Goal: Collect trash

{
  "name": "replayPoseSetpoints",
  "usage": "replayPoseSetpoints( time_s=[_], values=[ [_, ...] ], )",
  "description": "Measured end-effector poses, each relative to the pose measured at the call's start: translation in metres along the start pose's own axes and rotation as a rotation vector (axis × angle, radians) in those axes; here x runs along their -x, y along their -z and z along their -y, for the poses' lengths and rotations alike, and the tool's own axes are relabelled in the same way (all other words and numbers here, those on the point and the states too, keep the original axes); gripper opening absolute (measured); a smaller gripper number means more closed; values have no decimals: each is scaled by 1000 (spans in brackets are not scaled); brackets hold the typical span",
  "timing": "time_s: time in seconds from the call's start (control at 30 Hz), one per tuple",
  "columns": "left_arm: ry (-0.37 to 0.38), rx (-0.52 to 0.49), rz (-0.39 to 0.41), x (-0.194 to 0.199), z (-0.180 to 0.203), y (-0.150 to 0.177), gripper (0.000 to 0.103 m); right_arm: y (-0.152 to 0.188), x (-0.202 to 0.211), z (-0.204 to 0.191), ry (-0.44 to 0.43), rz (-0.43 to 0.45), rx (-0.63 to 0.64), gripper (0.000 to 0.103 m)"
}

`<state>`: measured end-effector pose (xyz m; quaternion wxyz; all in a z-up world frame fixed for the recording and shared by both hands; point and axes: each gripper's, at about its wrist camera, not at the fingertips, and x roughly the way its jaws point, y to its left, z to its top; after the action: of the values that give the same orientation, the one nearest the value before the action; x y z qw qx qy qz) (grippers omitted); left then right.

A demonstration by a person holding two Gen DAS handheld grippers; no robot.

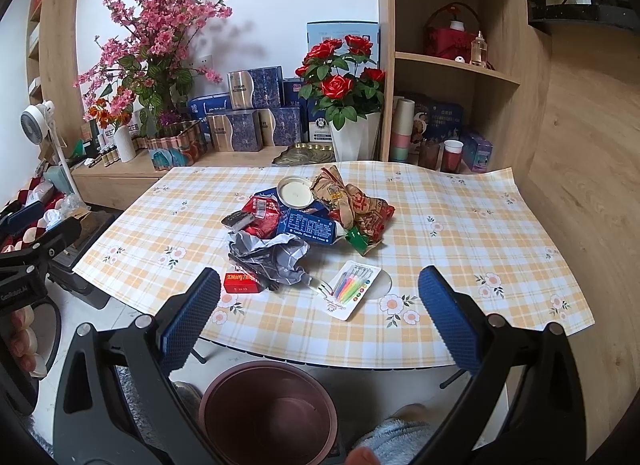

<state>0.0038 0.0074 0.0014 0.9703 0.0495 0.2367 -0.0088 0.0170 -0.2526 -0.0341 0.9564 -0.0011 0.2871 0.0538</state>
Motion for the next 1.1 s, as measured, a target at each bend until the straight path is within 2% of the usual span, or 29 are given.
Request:
replayPoseSetpoints(
  time_s=[1.1],
  values=[
    [4,-8,7,6,4,0,98,1,-2,-1,-7,3,-1,97]
  ],
)
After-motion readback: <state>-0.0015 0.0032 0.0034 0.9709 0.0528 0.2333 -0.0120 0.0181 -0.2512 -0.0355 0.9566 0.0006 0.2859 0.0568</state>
